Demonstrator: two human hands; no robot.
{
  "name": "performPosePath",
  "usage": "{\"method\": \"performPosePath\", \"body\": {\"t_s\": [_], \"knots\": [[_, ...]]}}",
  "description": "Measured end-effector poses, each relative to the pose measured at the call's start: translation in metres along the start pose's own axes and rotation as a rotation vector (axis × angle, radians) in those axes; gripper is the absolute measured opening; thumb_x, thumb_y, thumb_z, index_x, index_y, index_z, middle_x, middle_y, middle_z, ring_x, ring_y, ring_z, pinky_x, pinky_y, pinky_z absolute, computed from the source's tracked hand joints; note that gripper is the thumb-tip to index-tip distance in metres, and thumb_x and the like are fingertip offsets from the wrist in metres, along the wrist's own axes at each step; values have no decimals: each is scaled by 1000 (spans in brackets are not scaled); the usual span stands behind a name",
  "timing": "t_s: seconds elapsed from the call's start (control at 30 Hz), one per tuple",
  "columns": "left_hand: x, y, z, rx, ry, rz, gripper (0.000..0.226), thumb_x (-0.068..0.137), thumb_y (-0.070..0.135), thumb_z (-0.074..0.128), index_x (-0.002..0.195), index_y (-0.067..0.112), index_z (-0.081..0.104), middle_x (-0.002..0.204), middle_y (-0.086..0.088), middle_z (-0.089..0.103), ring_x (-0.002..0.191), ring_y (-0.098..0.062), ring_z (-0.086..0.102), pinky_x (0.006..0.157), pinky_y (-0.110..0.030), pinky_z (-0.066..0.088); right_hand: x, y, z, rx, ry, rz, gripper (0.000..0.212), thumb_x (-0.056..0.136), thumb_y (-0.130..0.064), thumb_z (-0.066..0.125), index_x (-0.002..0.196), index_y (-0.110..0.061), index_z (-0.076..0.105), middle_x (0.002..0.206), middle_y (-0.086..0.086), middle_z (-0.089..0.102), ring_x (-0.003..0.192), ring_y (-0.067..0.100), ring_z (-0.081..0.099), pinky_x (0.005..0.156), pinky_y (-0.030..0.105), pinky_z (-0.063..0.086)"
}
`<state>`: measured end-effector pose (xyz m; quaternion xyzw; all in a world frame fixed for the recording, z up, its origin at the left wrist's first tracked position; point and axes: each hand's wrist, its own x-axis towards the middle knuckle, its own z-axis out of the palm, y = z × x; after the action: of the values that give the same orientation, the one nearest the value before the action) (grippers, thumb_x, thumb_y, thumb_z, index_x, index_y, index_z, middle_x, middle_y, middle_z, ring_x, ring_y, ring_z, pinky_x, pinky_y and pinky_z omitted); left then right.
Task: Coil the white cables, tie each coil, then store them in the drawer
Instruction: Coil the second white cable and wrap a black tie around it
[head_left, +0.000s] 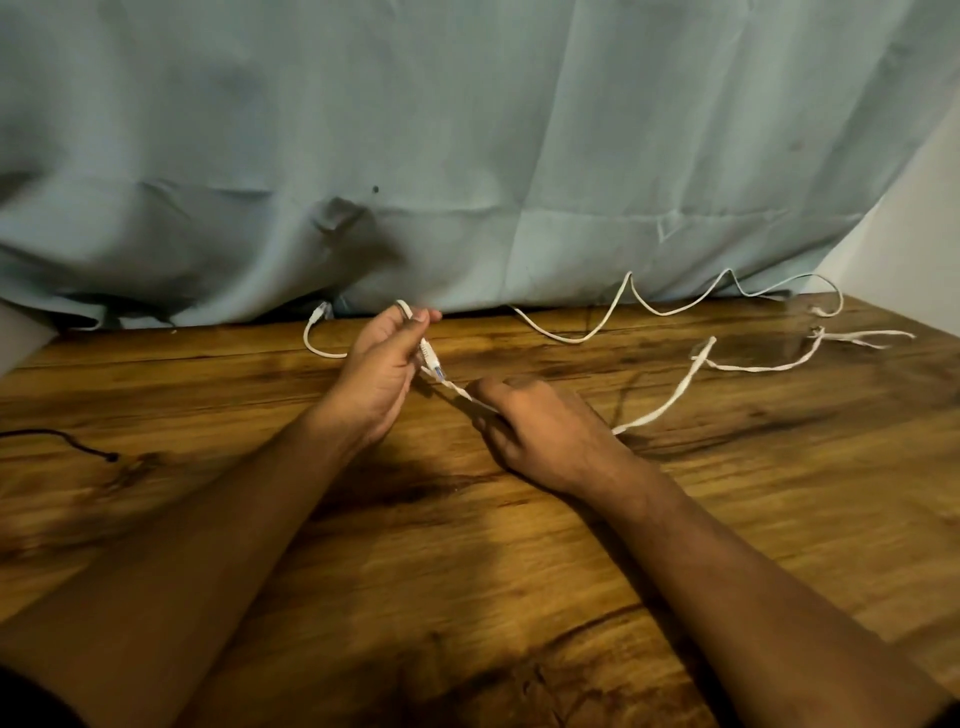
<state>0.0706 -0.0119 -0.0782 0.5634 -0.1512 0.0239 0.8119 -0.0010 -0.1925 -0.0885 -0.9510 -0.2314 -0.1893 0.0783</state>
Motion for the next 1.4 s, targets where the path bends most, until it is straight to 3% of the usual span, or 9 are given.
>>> {"method": "performPosePath", "body": {"t_s": [0.2, 0.4, 0.57, 0.67, 0.87, 1.13, 1.23, 1.3, 1.4], "knots": [[-1, -16, -10, 468, -145, 74, 19, 107, 18, 50, 105, 19, 69, 131, 4, 65, 122, -2, 59, 95, -12, 45, 0, -5, 0, 16, -30, -100, 13, 96, -31, 57, 108, -26, 57, 100, 0, 68, 94, 24, 64, 72, 36, 49], [-2, -24, -17, 651, -267, 54, 29, 111, 27, 39, 99, 17, 64, 60, -1, 60, 62, -21, 66, 70, -38, 51, -3, -2, -14, -2, 176, -129, 22, 99, -36, 55, 115, -25, 66, 102, -4, 66, 88, 19, 63, 70, 34, 50], [-8, -13, -7, 477, -312, -43, 47, 110, 42, 41, 77, 21, 68, 52, 1, 37, 40, -16, 33, 46, -29, 27, 1, 12, -18, -161, 605, -94, 24, 101, -36, 59, 104, -17, 73, 92, 3, 68, 83, 26, 62, 78, 41, 45], [-13, -4, 1, 262, -387, -212, 49, 105, 49, 43, 79, 12, 63, 50, 4, 26, 39, -8, 21, 46, -25, 8, 0, 22, -18, -102, 719, 32, 29, 102, -32, 61, 123, -15, 72, 102, 10, 64, 94, 31, 60, 85, 47, 46], [-26, 12, 17, -174, -602, -495, 38, 102, 45, 44, 80, 16, 57, 46, 9, 27, 37, -5, 14, 41, -20, 10, -2, 26, -8, 113, 508, 317, 47, 110, -39, 33, 156, -30, 38, 125, 8, 54, 102, 29, 60, 84, 44, 53], [-25, 17, 12, -381, -456, -478, 29, 103, 32, 45, 88, 14, 63, 53, 7, 42, 40, -4, 44, 51, -24, 52, -2, 21, 5, -67, -4, 287, 27, 108, -42, 36, 119, -22, 51, 106, 14, 72, 96, 40, 68, 75, 43, 48], [-20, 16, 11, -448, -347, -445, 30, 95, 32, 50, 77, 15, 65, 87, -6, 76, 72, -18, 76, 61, -32, 63, -3, 16, 5, -126, -6, 197, 31, 107, -44, 38, 112, -21, 57, 103, 15, 72, 95, 40, 68, 70, 40, 44], [-15, 13, 8, -496, -327, -418, 32, 97, 32, 49, 78, 12, 65, 125, -22, 70, 106, -30, 74, 76, -36, 65, -3, 14, 5, -129, -17, 136, 31, 105, -46, 42, 109, -21, 60, 100, 14, 72, 93, 40, 68, 70, 41, 48], [-9, 9, 4, -537, -230, -382, 27, 101, 27, 50, 85, 8, 62, 139, -30, 59, 127, -42, 61, 97, -43, 57, -2, 8, 3, -89, -36, 46, 27, 101, -48, 47, 105, -24, 59, 98, 9, 73, 92, 36, 68, 70, 41, 49]]}}
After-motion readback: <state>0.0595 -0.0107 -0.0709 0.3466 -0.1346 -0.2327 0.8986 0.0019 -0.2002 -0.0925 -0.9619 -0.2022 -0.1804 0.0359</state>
